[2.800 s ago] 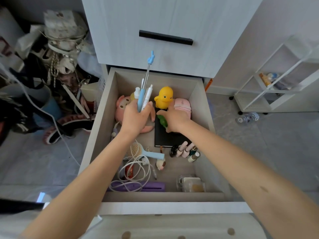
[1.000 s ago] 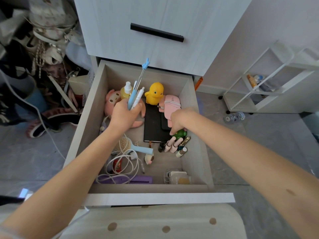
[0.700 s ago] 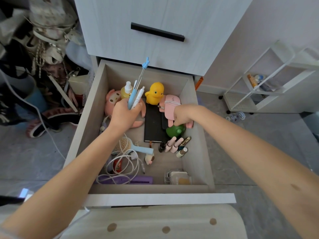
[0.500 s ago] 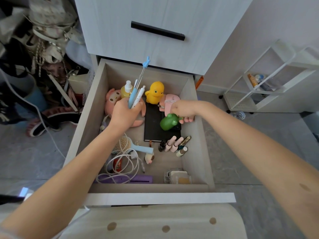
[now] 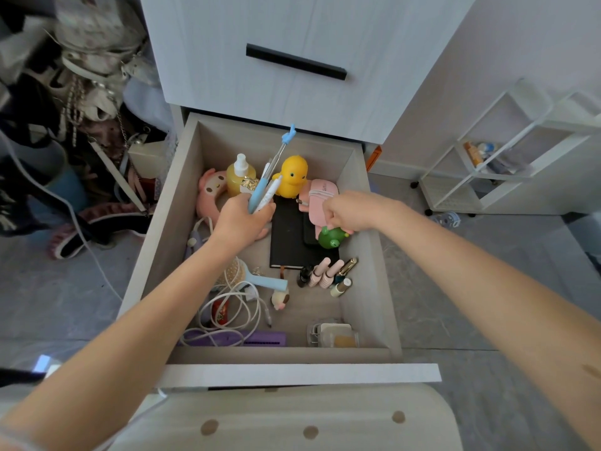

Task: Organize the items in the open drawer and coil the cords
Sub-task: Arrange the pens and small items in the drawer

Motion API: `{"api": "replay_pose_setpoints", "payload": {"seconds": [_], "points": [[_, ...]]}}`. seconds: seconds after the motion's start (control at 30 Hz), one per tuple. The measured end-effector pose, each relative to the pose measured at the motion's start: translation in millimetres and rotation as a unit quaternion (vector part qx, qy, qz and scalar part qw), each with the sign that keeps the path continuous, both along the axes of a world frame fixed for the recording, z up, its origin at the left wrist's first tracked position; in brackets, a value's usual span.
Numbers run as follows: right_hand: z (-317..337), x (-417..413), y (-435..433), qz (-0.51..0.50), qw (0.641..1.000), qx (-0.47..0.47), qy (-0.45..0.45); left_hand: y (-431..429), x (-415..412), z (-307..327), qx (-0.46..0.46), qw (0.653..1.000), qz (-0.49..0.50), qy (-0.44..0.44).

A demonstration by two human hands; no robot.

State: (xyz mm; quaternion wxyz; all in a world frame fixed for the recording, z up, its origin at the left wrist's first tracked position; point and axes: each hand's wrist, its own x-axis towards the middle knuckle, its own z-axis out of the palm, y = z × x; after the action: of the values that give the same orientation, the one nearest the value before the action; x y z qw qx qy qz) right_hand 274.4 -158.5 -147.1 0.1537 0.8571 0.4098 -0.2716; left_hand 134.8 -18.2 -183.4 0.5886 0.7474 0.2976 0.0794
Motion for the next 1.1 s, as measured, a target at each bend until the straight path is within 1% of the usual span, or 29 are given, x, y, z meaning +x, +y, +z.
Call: {"api": "replay_pose_setpoints", "payload": {"seconds": [0.07, 0.2, 0.37, 0.47, 0.57, 0.63, 0.87, 1.1], "points": [[2.5, -1.3, -1.9, 0.042, 0.999, -0.025, -0.023, 0.9, 0.1, -1.0, 0.0, 1.0, 0.004, 0.004], [-4.7, -1.0, -5.1, 0.09, 0.994, -0.052, -0.025, 3.0, 0.8, -2.8, 0.023, 0.999, 0.004, 0.022], [-10.0, -6.1, -6.1, 0.119, 0.989, -0.077, -0.037, 4.6, 2.0, -5.7, 0.036, 0.999, 0.003, 0.033], [-13.8, -5.9, -7.5, 0.134, 0.986, -0.07, -0.065, 4.8, 2.6, -5.7, 0.032, 0.999, 0.001, 0.038], [-14.7, -4.9, -7.9, 0.155, 0.983, -0.043, -0.089, 5.1, 2.8, -5.7, 0.017, 0.999, 0.004, 0.033], [-15.2, -4.1, -8.4, 0.162, 0.981, -0.036, -0.097, 5.2, 2.8, -5.8, 0.026, 0.999, 0.001, 0.037], [-16.1, -1.8, -6.1, 0.121, 0.99, -0.043, -0.059, 7.0, 3.2, -8.0, 0.044, 0.998, -0.004, 0.047], [-10.4, -2.0, -4.1, 0.076, 0.994, -0.072, -0.013, 4.4, 2.4, -4.1, 0.021, 0.999, 0.001, 0.031]]}}
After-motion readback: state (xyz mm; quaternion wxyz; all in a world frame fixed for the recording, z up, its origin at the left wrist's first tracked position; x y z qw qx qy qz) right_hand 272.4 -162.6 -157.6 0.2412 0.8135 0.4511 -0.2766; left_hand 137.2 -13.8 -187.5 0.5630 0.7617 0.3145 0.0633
